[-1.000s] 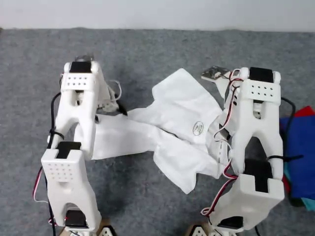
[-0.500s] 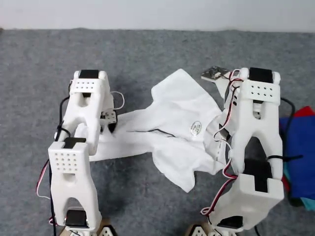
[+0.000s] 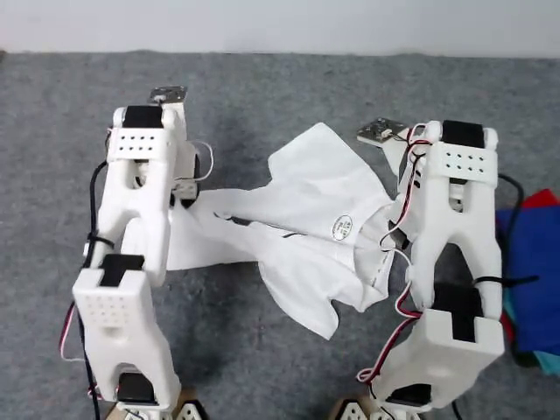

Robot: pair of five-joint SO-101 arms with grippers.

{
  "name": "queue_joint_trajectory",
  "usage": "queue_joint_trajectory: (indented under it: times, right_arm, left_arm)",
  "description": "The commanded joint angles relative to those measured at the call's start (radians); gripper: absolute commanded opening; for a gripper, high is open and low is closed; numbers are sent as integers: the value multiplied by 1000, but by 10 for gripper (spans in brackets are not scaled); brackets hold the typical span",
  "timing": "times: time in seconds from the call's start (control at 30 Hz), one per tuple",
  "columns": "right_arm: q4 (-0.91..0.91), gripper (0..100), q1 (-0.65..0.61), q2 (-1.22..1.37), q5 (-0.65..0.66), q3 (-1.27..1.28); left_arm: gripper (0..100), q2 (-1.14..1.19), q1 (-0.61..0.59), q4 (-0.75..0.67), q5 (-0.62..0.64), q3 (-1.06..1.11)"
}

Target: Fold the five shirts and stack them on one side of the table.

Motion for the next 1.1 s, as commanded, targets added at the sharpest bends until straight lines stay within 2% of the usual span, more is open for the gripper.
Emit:
queue_joint_trajectory:
  times: [0.0,0.2,0.37,0.53,0.7,0.77,0.87,1.07]
  right_arm:
    - [8,263,-2,-31,-6,-51]
    - [8,263,21,-31,-3,-52]
    - [13,263,51,-31,-3,-52]
    - [36,266,42,-31,-3,-51]
    - [38,267,42,-31,-3,-49]
    - [38,267,42,-31,-3,-49]
    - [36,267,42,-31,-3,-49]
    - [16,267,39,-33,-3,-64]
  left_arm:
    - [12,-155,6,34,-167,177]
    - [13,-402,0,34,-457,504]
    - [13,-614,-2,34,-641,615]
    - [30,-792,6,34,-649,714]
    - [223,-925,-55,34,-638,894]
    - [265,-961,-92,34,-632,966]
    - [272,-994,-132,32,-666,1000]
    - [272,-1026,-207,29,-718,921]
